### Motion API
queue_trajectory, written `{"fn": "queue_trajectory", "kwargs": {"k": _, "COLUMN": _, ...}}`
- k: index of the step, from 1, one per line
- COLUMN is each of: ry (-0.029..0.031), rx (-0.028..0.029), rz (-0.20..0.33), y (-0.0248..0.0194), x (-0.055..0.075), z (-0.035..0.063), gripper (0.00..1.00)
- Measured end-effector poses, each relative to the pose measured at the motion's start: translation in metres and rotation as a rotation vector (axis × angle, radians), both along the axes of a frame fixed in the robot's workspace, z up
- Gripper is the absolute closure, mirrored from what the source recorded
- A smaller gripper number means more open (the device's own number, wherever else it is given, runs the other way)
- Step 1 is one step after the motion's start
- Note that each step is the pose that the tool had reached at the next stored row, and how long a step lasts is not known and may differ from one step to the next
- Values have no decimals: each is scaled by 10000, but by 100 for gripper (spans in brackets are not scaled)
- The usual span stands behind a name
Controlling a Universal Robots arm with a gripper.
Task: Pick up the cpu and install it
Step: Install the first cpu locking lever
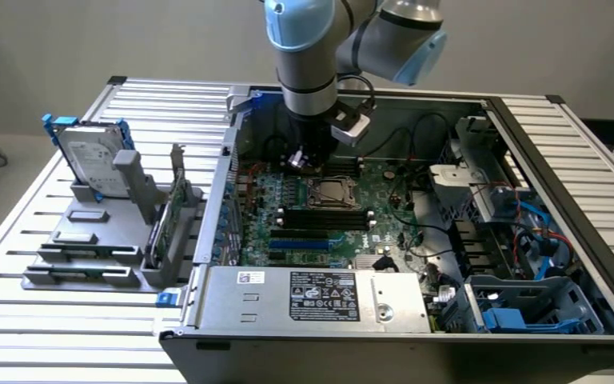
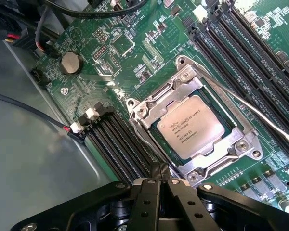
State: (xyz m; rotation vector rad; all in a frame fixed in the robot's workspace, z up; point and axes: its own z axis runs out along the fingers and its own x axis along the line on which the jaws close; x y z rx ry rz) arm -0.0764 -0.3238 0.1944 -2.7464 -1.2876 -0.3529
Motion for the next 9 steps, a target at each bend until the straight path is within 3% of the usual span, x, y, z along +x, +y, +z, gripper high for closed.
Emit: {"fn": "queue_trajectory", "kwargs": {"k": 9, "ry": -5, "rx": -4, "rz": 0, "y": 0, "x": 33, "z": -9, "gripper": 89}}
